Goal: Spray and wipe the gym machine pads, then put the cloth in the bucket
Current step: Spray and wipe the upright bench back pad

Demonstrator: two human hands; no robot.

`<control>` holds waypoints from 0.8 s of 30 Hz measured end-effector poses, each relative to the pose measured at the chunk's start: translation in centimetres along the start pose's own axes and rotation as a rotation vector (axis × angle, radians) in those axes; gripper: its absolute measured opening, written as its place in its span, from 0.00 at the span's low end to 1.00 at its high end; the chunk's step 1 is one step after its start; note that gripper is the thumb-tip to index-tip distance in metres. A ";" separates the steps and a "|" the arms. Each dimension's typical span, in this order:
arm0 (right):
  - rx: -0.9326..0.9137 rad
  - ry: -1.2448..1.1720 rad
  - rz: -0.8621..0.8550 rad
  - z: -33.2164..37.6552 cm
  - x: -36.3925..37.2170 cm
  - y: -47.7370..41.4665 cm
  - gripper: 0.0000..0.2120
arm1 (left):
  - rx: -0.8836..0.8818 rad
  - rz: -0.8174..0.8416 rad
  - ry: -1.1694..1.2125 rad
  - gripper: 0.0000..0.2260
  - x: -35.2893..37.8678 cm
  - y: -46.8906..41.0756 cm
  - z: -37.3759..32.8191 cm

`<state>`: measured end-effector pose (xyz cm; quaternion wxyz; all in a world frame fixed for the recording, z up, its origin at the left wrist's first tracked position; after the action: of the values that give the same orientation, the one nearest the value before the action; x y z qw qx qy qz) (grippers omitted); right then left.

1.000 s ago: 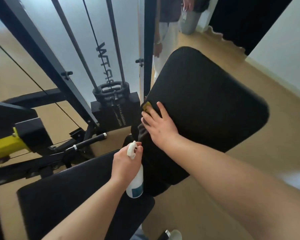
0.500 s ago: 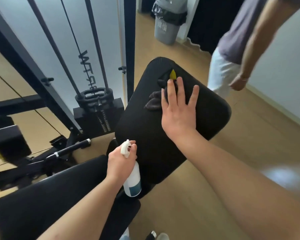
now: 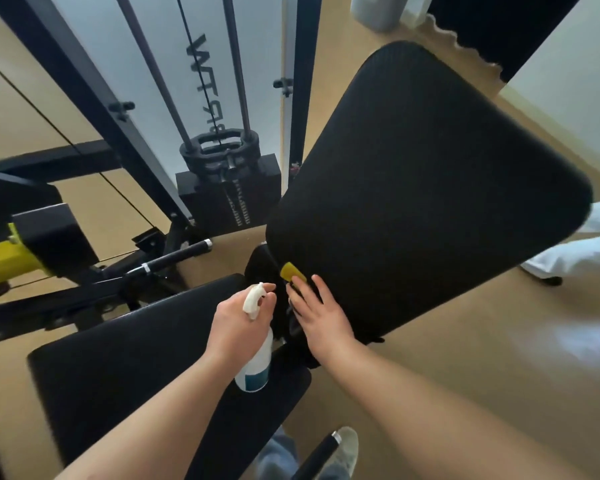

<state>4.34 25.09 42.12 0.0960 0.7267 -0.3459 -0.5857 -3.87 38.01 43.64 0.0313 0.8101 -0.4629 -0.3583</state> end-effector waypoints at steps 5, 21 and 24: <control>0.016 -0.095 -0.014 -1.2 0.2 3.6 0.30 | 0.043 0.024 -0.071 0.11 0.7 0.1 -1.3; 0.705 -0.173 -0.595 -20.2 -10.1 18.4 0.34 | 0.089 0.018 0.109 0.09 4.9 3.2 -12.7; 0.814 -0.234 -0.674 -20.9 -9.6 20.2 0.35 | 0.080 0.021 0.142 0.10 5.4 3.4 -12.5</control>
<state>14.92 10.41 66.85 -0.4258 0.7057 -0.3009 -0.4796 2.99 28.43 51.26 0.0355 0.8293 -0.4817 -0.2809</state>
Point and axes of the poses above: each hand's wrist, its own y-axis away from the middle knuckle, its own x-axis out of the palm, z = x × y, the point moved 6 cm from there along -y, towards the middle knuckle, and after that the axes turned 10 degrees about -y, right-handed, at the moved point
